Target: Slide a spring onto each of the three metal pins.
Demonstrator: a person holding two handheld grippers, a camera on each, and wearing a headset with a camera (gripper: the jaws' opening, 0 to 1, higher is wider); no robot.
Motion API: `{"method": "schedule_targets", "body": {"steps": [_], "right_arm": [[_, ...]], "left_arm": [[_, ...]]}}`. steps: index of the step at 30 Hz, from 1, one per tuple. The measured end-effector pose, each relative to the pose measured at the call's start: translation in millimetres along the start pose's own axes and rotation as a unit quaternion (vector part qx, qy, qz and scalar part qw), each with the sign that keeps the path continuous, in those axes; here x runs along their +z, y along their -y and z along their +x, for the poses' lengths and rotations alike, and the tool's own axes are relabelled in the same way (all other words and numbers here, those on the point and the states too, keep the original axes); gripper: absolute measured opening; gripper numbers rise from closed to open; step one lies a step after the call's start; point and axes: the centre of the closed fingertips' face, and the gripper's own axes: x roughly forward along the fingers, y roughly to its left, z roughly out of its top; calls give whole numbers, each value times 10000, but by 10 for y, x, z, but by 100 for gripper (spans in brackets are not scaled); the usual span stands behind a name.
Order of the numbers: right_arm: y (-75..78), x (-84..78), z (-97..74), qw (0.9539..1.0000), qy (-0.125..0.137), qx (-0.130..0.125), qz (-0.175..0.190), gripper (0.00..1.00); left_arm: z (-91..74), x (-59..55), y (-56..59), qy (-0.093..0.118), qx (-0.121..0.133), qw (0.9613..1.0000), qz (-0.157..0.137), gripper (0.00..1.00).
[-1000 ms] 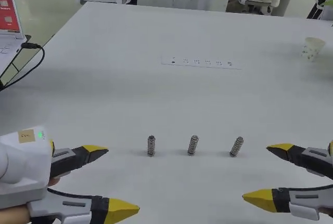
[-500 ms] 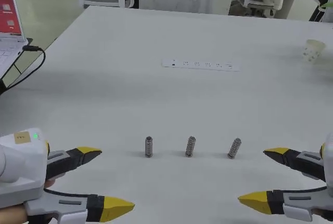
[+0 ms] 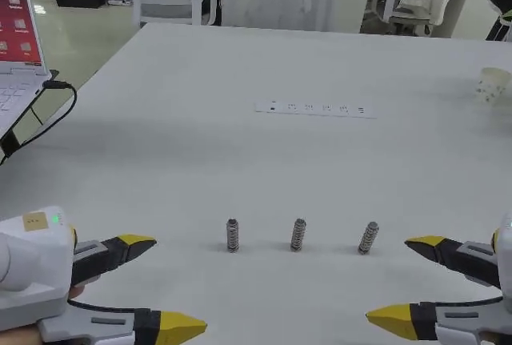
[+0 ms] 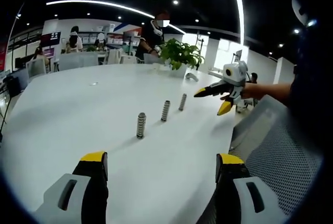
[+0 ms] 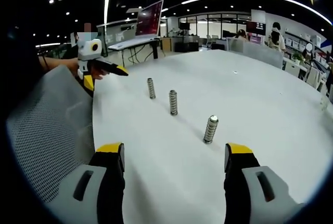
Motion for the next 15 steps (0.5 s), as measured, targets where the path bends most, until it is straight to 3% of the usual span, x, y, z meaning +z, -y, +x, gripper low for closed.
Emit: {"method": "schedule_targets", "body": {"steps": [15], "right_arm": [[9, 4, -6, 10000, 27, -33, 15, 79]], "left_arm": [[13, 15, 18, 27, 1, 10000, 51, 82]]}}
